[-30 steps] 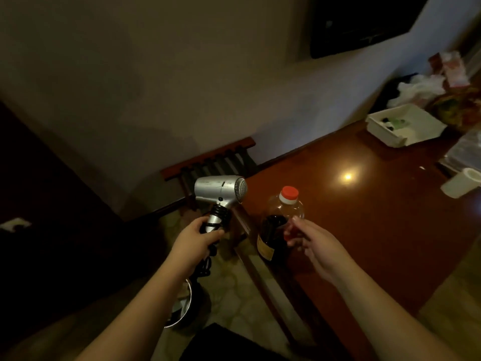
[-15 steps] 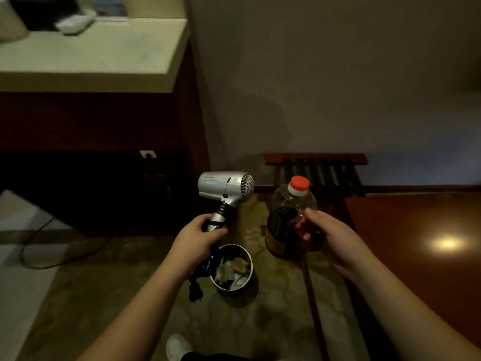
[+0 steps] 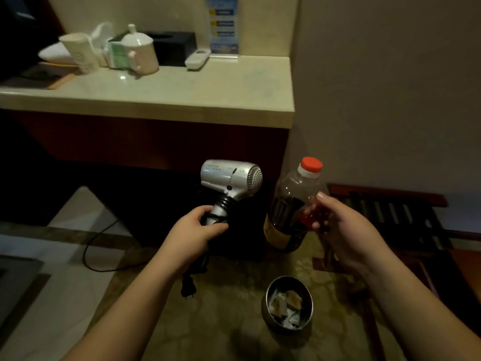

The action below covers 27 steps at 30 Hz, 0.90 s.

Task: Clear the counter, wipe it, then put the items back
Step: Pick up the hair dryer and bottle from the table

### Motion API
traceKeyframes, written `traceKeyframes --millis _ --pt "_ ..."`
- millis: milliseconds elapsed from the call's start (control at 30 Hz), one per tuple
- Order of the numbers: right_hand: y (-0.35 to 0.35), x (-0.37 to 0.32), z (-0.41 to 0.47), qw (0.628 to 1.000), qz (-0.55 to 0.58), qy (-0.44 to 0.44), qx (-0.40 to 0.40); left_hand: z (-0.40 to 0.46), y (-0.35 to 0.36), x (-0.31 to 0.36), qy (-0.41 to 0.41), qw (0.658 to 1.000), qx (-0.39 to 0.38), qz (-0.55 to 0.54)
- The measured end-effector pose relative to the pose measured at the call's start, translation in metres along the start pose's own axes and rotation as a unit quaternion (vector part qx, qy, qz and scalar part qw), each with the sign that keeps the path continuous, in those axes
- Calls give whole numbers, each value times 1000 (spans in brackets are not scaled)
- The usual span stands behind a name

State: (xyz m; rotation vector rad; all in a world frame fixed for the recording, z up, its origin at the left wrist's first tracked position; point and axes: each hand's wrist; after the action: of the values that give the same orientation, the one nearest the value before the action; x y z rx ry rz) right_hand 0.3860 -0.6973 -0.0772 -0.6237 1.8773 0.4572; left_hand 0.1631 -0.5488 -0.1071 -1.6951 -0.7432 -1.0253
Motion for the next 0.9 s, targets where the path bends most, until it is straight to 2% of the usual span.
traceKeyframes --millis 200,400,633,900 --pt "62 -57 -4 997 56 -46 -22 46 -47 38 11 999 25 -31" --pt "91 -124 10 993 76 -81 -34 90 -68 99 85 995 48 -39" --pt "112 -197 48 991 76 -109 -33 144 -67 165 121 989 54 -63" --pt "139 -267 136 990 78 -115 -34 235 -48 223 127 988 91 -13"
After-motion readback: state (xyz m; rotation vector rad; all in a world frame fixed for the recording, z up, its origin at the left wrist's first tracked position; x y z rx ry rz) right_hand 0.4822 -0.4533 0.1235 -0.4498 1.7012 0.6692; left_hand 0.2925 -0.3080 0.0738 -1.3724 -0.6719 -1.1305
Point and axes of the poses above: each hand's wrist, its own z-axis towards the middle knuckle, its own y-axis out of the palm, x = y × z, and after that the axes turned 15 degrees about x, right-handed
